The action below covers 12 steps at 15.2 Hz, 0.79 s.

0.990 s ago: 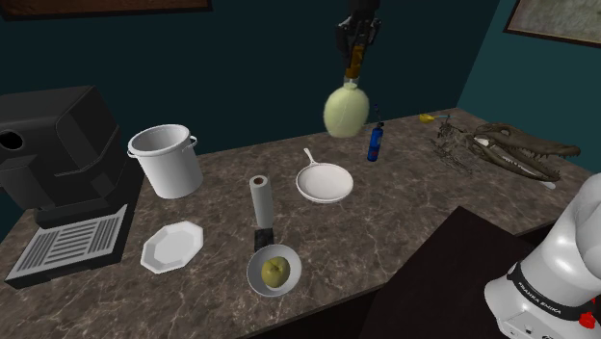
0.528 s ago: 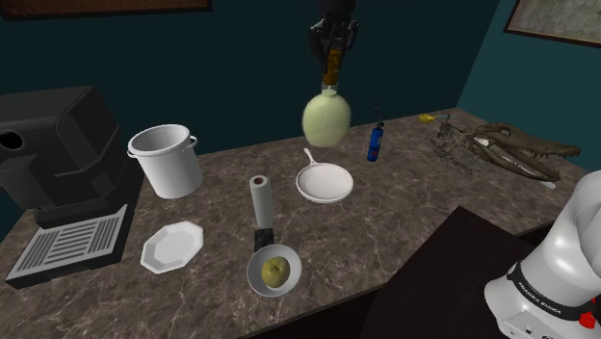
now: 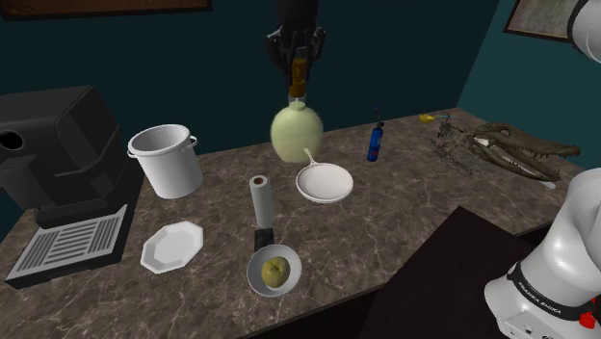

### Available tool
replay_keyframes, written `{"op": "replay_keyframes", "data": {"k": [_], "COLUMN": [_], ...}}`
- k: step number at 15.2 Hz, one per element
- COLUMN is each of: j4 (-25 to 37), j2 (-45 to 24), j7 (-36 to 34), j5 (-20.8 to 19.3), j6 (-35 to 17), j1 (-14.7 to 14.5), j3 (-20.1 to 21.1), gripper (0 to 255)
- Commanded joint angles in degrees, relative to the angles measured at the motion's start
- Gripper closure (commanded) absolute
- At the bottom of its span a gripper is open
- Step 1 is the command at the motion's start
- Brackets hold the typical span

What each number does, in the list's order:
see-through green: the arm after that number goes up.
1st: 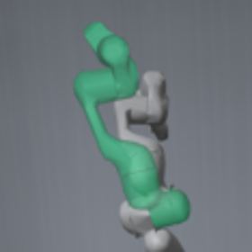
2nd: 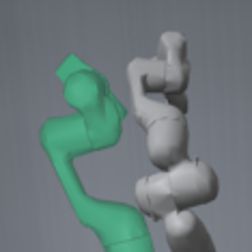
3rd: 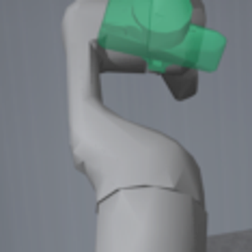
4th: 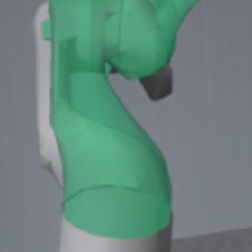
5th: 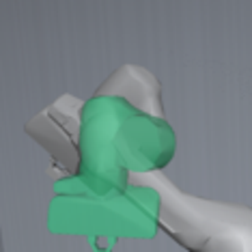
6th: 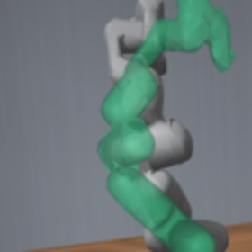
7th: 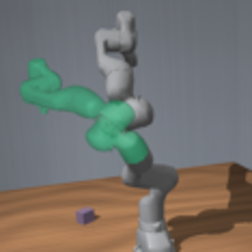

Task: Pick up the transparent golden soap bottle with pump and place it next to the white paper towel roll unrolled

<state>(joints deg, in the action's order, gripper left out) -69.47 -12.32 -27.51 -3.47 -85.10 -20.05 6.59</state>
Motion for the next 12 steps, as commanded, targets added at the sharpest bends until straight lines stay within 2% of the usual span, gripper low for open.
{"op": "replay_keyframes", "data": {"k": [1,12], "j4": [0.54,-13.08], "j2": [-0.81,2.72], "j7": [-1.77,-1.89], "j5": [-0.32,0.16], "j6": [-0.2,-10.32], "j1": [-1.12,-0.63], "j3": [0.61,0.49], "gripper": [255,255]}}
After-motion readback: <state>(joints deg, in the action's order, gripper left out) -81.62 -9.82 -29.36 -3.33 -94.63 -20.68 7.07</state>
